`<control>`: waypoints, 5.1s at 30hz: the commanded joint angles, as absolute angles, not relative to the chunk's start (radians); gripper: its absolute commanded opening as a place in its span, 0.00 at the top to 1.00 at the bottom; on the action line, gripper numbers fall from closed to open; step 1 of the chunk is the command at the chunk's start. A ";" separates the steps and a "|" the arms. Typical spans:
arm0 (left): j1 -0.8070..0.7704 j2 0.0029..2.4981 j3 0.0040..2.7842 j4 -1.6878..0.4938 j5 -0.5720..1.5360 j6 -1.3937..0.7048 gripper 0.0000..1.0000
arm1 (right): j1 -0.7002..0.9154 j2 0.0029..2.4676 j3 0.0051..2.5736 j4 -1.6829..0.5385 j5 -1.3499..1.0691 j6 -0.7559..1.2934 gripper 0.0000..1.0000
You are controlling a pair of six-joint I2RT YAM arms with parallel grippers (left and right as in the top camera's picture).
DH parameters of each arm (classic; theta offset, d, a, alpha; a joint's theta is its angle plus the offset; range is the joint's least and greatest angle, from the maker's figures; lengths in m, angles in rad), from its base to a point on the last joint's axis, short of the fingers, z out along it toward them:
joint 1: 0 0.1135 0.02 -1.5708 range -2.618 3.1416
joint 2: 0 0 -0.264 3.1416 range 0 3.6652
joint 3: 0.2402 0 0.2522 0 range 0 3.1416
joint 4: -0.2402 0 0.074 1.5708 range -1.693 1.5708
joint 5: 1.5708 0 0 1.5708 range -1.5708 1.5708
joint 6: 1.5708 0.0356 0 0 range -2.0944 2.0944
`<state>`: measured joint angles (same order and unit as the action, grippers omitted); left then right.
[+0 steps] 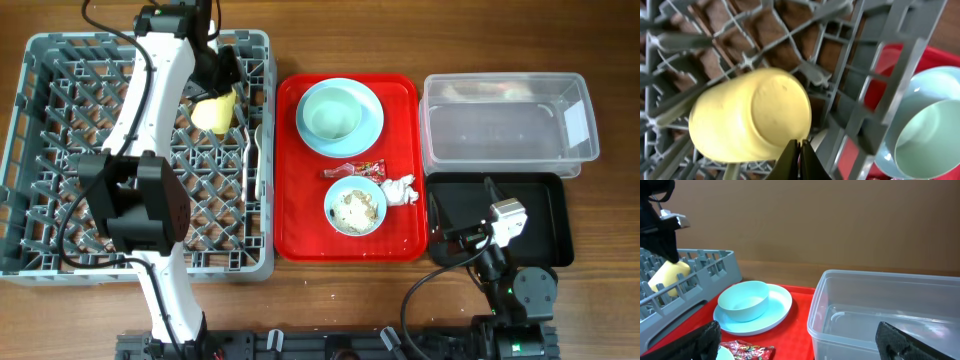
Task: Sort waste into correct bins and load items into the dishwasher rack
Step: 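Release the yellow cup and raise the left gripper from the rack, then move the left gripper to the green bowl on the blue plate, then grasp the green bowl rim and carry it left into the rack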
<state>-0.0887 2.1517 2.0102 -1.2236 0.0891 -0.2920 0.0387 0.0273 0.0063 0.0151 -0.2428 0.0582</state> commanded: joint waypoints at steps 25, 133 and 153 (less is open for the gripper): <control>-0.118 2.134 1.999 -1.091 -0.047 -0.427 0.96 | 0.045 0.029 0.005 0.020 -0.245 0.055 0.00; -0.643 2.145 1.905 -1.008 -0.055 -0.331 0.96 | 0.045 0.029 0.005 0.020 -0.245 0.055 0.00; -0.114 1.593 1.881 -1.684 0.664 0.189 0.96 | 0.045 0.029 0.005 0.020 -0.245 0.055 0.00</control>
